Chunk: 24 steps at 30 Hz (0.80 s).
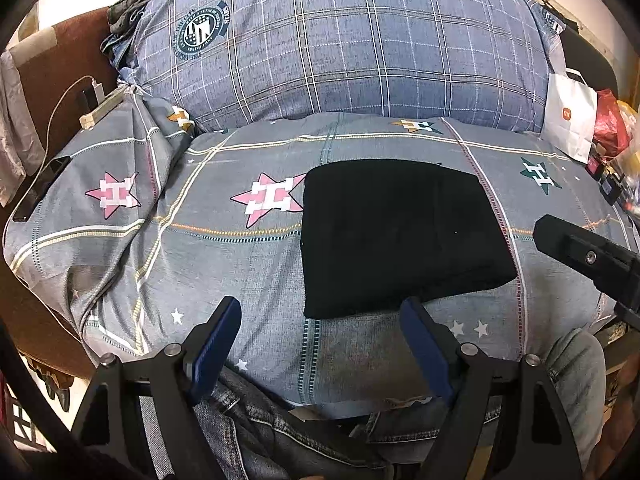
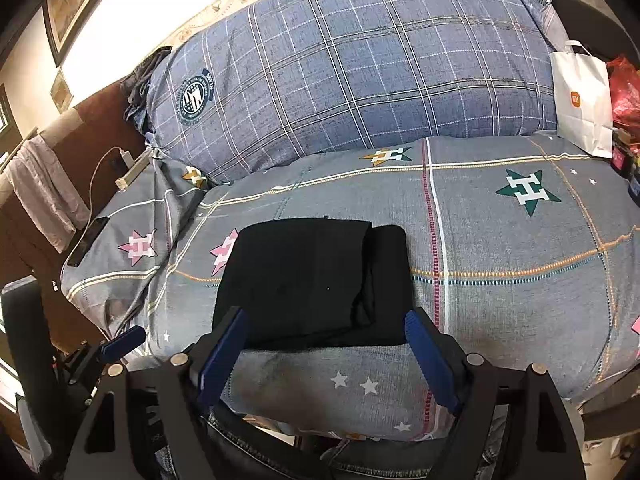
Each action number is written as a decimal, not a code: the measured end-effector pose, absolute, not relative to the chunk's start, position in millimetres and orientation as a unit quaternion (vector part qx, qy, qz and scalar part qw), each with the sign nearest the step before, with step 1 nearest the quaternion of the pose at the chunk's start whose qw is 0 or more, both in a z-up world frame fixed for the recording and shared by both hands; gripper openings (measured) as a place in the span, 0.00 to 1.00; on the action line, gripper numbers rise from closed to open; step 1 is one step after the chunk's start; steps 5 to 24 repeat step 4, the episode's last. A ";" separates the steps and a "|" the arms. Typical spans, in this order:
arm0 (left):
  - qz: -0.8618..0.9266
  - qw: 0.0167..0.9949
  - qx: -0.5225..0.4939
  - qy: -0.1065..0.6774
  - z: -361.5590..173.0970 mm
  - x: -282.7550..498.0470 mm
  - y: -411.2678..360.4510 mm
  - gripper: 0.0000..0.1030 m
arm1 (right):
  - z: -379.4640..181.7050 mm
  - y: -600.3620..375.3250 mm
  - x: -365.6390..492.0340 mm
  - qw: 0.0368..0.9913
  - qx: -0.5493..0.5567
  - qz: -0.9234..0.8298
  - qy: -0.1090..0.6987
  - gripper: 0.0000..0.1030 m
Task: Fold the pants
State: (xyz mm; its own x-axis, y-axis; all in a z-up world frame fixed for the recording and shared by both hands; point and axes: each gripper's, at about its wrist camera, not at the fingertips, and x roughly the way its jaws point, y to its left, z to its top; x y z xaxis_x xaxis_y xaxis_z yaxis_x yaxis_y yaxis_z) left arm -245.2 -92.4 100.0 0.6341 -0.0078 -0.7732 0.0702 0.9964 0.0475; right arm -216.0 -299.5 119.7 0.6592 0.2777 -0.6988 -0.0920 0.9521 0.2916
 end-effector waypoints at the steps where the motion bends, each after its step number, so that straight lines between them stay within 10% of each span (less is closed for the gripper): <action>1: -0.025 0.904 0.037 0.425 99.0 -243.6 -92.3 0.80 | 119.0 -299.4 -214.9 0.904 0.115 0.102 0.400 0.81; 24: -0.030 0.900 0.040 0.433 94.2 -235.9 -92.4 0.80 | 113.8 -301.5 -209.6 0.901 0.118 0.102 0.406 0.81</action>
